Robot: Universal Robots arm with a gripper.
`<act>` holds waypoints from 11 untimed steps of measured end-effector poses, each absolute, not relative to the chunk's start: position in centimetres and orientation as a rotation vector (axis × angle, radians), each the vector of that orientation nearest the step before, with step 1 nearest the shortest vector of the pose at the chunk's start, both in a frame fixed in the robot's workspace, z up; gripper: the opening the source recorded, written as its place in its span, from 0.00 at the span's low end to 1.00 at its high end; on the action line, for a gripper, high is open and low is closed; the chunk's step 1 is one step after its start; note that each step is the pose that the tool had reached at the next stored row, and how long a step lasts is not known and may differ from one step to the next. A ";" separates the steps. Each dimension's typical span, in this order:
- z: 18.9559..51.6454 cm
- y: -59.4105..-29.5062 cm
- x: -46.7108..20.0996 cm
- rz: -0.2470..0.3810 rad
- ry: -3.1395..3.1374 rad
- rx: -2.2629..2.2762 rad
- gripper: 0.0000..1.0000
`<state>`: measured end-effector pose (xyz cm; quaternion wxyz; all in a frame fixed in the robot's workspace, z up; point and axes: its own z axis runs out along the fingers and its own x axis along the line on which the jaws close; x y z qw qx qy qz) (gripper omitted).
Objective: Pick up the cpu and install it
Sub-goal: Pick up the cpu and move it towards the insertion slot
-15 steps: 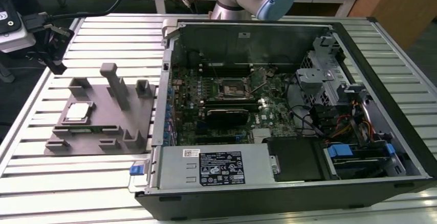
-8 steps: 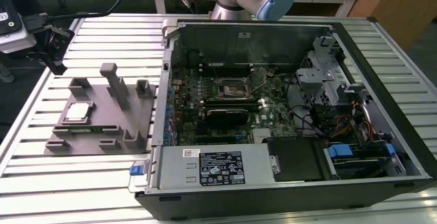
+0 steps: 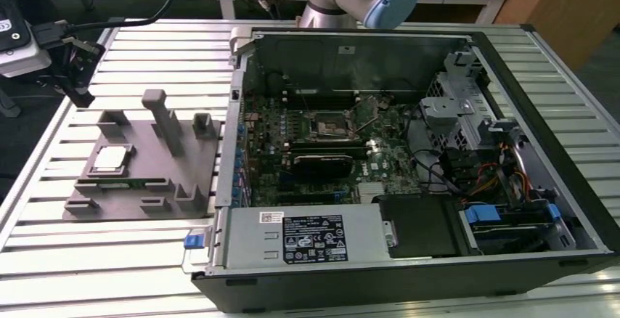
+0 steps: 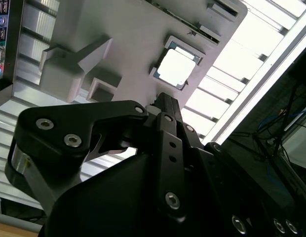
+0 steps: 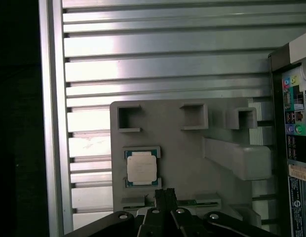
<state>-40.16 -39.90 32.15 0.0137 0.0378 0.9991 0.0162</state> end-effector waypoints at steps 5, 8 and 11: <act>32.0 -39.9 -40.2 0.050 3.111 0.118 0.11; 31.9 -39.9 -40.3 0.047 3.111 0.118 0.11; 31.8 -39.9 -40.3 0.045 3.111 0.118 0.11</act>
